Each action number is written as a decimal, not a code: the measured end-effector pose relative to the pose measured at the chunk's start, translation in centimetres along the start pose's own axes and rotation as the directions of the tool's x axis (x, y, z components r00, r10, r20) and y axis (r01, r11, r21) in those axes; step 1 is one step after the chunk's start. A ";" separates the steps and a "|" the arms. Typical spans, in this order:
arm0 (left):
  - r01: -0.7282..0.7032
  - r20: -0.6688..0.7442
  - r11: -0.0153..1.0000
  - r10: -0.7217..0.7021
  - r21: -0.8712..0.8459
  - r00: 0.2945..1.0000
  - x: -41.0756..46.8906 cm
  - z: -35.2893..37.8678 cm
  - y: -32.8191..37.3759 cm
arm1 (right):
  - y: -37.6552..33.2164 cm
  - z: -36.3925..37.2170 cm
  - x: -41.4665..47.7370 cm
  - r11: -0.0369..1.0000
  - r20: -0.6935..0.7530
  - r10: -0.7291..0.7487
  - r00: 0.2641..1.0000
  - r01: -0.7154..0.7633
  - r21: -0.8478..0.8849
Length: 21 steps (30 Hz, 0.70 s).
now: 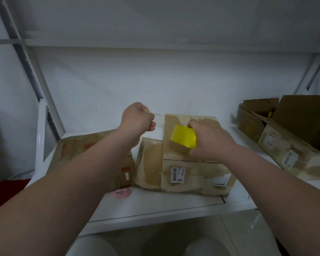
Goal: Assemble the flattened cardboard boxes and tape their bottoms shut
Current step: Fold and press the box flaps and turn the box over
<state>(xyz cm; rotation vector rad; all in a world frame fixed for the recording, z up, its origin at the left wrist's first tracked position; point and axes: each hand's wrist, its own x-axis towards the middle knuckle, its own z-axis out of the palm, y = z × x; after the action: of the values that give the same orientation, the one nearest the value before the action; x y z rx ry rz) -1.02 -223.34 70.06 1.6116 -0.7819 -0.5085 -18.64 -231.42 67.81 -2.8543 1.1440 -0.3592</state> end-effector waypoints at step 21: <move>0.316 0.030 0.925 -0.317 -0.208 0.948 -1.8 1.8 -7.9 | 3.9 1.4 -1.2 0.943 -0.446 0.117 0.887 0.042 0.331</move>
<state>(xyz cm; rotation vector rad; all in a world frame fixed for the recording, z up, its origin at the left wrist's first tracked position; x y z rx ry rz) -1.86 -222.76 61.87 1.5444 -0.4452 -0.7931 -21.74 -233.48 65.76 -2.5051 1.0626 -1.1611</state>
